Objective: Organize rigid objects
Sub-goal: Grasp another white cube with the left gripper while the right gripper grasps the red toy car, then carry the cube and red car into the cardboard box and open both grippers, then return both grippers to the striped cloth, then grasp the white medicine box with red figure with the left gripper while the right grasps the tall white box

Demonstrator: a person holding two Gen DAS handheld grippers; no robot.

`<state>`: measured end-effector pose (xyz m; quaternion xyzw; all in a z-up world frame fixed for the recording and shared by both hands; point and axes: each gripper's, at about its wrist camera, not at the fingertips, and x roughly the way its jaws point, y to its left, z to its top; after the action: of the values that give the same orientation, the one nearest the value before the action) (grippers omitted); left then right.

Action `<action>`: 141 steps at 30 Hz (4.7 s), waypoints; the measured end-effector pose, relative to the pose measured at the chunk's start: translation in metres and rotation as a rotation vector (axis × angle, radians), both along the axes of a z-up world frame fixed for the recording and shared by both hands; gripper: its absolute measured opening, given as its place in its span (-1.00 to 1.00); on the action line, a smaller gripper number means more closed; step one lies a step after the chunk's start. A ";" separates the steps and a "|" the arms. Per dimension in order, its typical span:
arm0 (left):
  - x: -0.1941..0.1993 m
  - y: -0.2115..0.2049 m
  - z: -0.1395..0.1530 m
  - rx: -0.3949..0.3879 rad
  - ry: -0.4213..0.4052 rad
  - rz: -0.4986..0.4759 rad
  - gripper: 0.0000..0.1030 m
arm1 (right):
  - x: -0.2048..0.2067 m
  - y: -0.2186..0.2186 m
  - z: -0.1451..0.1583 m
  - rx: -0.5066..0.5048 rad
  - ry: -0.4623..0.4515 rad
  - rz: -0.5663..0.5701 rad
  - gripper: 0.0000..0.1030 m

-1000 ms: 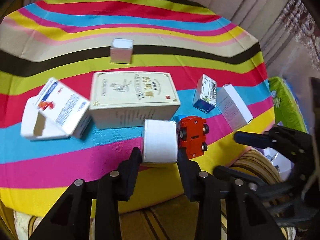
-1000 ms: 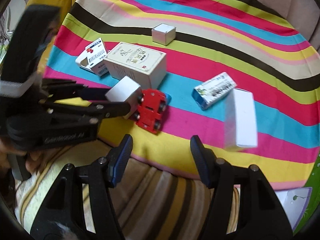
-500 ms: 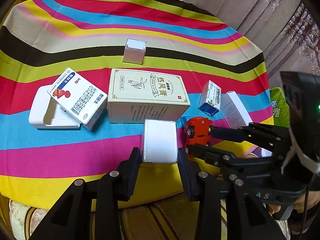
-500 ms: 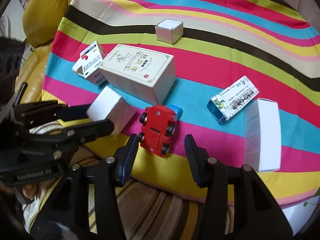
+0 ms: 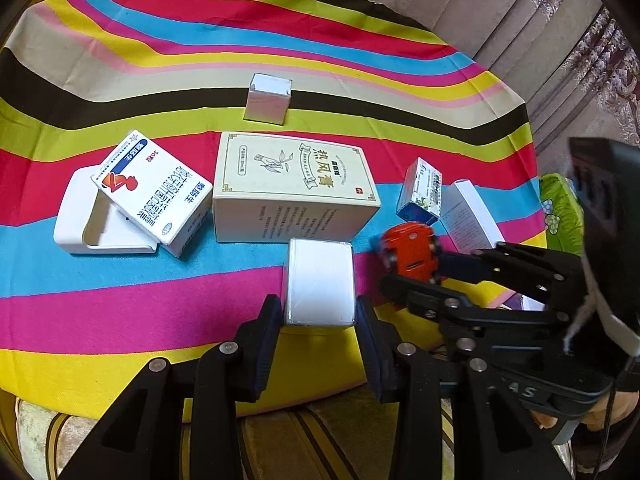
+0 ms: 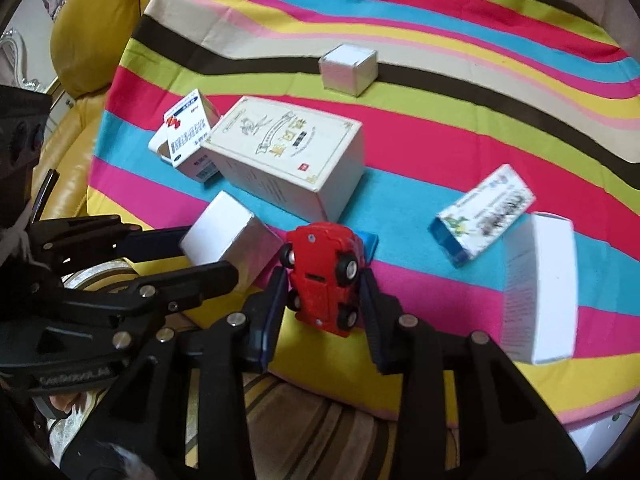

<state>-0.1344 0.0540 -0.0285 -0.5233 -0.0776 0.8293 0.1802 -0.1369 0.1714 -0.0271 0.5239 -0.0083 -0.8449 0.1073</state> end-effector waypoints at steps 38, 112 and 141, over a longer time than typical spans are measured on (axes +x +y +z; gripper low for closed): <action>0.017 0.029 0.034 -0.005 0.082 -0.077 -0.25 | 0.072 0.032 0.052 0.109 0.218 -0.206 -0.23; 0.003 0.084 0.084 -0.302 0.416 -0.007 0.42 | 0.142 0.175 0.114 0.203 0.403 -0.703 0.97; -0.039 -0.101 0.006 0.199 -0.020 0.709 0.45 | 0.038 0.067 0.031 0.246 0.219 -0.405 0.97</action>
<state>-0.1731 -0.0466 -0.0230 -0.4519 -0.3364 0.8233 -0.0692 -0.0990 0.2387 0.0042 0.4261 0.0017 -0.8955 -0.1283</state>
